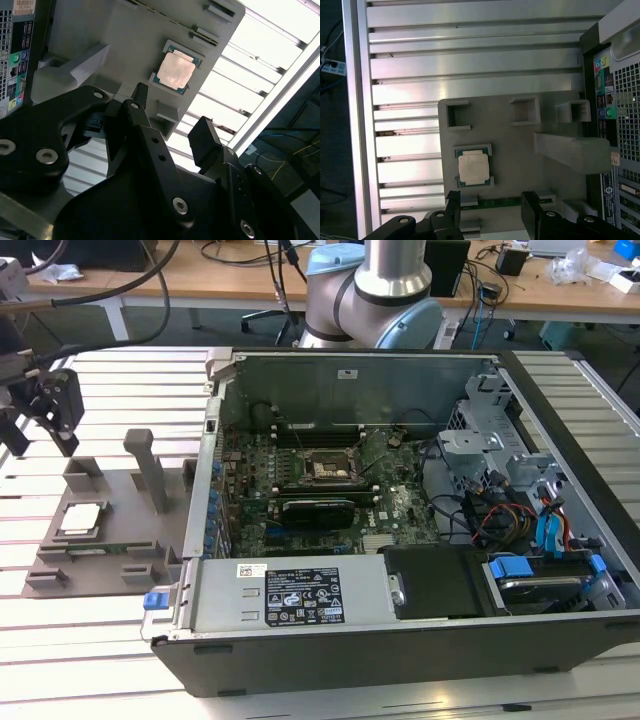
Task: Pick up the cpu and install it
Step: 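Pick up the cpu and move it towards the insertion slot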
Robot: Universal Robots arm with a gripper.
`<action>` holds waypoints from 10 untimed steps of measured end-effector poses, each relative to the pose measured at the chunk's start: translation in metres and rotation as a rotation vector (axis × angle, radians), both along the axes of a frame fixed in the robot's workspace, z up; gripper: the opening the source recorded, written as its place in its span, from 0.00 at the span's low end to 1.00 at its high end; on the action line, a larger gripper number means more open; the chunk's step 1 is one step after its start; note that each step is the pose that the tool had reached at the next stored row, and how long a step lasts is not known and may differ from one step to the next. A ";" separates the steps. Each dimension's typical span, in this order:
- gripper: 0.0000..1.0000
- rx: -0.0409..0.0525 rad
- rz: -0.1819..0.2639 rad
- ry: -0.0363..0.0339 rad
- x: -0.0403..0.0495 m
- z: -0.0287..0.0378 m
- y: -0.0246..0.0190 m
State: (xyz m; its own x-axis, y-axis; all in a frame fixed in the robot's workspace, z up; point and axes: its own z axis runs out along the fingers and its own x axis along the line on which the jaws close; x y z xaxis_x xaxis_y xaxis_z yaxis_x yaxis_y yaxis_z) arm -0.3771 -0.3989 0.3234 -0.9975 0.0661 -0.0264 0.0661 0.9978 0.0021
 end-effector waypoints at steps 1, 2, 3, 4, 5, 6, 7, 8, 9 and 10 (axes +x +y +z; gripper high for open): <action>0.60 0.0000 0.000 0.0000 0.0000 -0.0002 0.0000; 0.60 0.0001 0.000 0.0000 0.0000 -0.0006 0.0000; 0.60 0.0000 0.000 0.0000 0.0000 -0.0008 0.0000; 0.60 0.0000 0.000 0.0000 0.0000 -0.0012 0.0000; 0.60 0.0001 0.000 0.0000 0.0000 -0.0014 0.0000; 0.60 0.0000 0.000 0.0000 0.0000 -0.0017 0.0000; 0.60 0.0001 0.000 -0.0001 0.0000 -0.0020 0.0000; 0.60 0.0000 0.000 0.0000 0.0000 -0.0023 0.0000; 0.60 0.0000 0.000 -0.0001 0.0000 -0.0027 0.0000; 0.60 0.0000 0.000 0.0000 0.0000 -0.0029 0.0000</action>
State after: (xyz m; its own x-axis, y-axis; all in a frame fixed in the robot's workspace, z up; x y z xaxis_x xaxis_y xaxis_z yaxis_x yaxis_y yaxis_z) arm -0.3771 -0.3989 0.3205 -0.9975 0.0661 -0.0264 0.0661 0.9978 0.0021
